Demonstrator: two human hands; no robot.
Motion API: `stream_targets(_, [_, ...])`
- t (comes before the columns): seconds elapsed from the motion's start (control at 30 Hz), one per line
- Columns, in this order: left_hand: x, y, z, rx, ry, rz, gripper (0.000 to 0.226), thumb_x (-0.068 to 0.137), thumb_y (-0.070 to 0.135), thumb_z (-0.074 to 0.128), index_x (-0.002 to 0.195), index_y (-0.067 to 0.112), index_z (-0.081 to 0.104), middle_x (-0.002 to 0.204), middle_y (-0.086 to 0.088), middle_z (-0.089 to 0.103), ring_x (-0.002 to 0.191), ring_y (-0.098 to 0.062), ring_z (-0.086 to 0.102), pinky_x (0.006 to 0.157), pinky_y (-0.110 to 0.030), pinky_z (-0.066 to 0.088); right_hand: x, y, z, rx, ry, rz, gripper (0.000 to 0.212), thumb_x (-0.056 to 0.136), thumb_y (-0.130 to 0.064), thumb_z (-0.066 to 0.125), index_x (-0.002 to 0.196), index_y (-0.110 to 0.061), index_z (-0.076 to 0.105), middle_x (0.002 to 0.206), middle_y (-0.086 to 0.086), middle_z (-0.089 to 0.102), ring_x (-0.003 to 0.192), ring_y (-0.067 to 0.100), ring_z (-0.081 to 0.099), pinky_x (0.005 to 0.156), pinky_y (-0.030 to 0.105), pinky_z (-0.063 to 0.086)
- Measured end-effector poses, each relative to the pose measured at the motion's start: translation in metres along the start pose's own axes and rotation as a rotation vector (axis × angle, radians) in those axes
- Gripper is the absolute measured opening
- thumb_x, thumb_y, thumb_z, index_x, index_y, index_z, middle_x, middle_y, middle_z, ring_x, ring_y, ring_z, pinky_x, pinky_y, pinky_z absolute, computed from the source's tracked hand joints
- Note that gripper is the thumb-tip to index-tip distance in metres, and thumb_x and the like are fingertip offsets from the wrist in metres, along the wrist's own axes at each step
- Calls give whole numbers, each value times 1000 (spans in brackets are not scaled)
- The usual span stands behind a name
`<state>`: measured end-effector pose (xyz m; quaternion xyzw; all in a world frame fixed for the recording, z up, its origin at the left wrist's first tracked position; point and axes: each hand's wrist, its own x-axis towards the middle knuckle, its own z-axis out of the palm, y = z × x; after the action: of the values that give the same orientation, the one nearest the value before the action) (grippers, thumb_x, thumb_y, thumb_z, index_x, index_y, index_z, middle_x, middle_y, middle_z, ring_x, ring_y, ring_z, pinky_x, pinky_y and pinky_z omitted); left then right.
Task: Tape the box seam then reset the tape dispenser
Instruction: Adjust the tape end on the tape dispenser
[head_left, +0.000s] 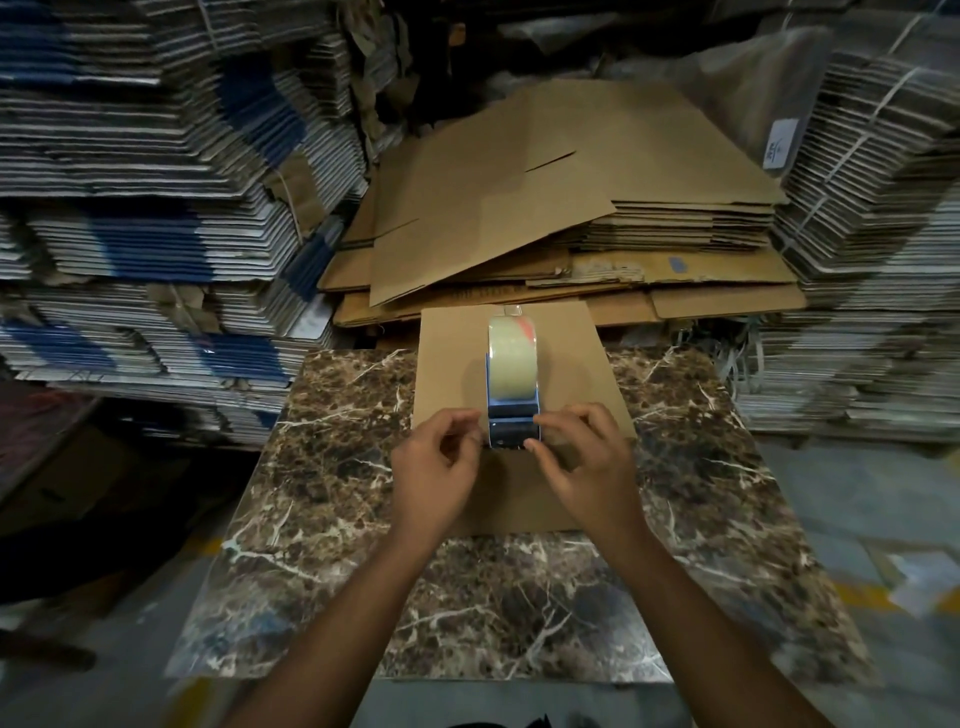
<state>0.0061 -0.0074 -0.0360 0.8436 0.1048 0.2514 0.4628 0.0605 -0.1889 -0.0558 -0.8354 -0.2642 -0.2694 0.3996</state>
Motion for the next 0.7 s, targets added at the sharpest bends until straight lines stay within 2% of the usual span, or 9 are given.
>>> stream_targets(0.07, [-7,-4,1,46,-28,48,25,87,21,76,112,22,73,101,9,73,88,4,68,79,-9,52,0,-4,1,-21,-64,38,36,75,-21,88,107,-13,73,100,4,64,89,10,60,83,5,40])
stream_targets(0.13, [-8,-8,4,83,-72,71,33,84,26,78,116,25,71,105,9,73,93,-1,69,85,-22,57,0,-6,3,-27,-135,52,40,73,-23,88,109,-16,72,100,2,63,84,9,60,77,13,47])
stream_targets(0.2, [-6,-8,5,74,-75,67,33,82,23,80,114,26,72,105,8,73,92,-3,69,86,-31,59,3,-7,4,-17,-147,61,38,73,-21,88,107,-16,73,97,2,61,76,8,59,70,19,53])
stream_targets(0.23, [-5,-8,5,65,-73,71,33,82,20,80,113,26,72,104,7,73,92,-4,70,86,-34,60,4,-7,4,-3,-148,72,37,72,-19,89,106,-16,74,95,2,60,72,8,59,68,18,53])
stream_targets(0.3, [-4,-6,4,64,-79,91,33,81,18,82,111,26,73,103,5,73,91,-6,70,85,-35,60,9,-5,3,34,-158,98,34,71,-18,90,102,-16,76,92,1,61,68,6,59,67,13,53])
stream_targets(0.4, [-1,-3,2,55,-92,104,35,79,20,84,111,28,73,100,6,72,91,-9,69,85,-35,60,16,0,0,93,-162,125,29,71,-16,90,98,-18,79,87,-2,63,66,5,63,65,13,54])
stream_targets(0.5, [1,-3,1,58,-114,113,40,75,23,87,111,31,73,99,8,70,90,-9,68,85,-35,60,21,2,-3,98,-159,110,20,78,-12,85,96,-17,79,85,1,64,66,6,63,65,15,53])
stream_targets(0.57, [3,-4,1,67,-122,125,40,74,25,87,111,32,73,100,10,69,92,-10,68,85,-37,60,22,1,-3,70,-150,93,13,83,-12,82,95,-16,79,86,1,63,66,2,58,64,10,48])
stream_targets(0.7, [6,-2,3,66,-89,178,28,79,25,83,105,32,75,98,11,69,92,-12,66,81,-39,59,20,-2,-2,54,-137,71,7,90,-14,75,97,-13,76,89,1,62,68,1,55,67,5,42])
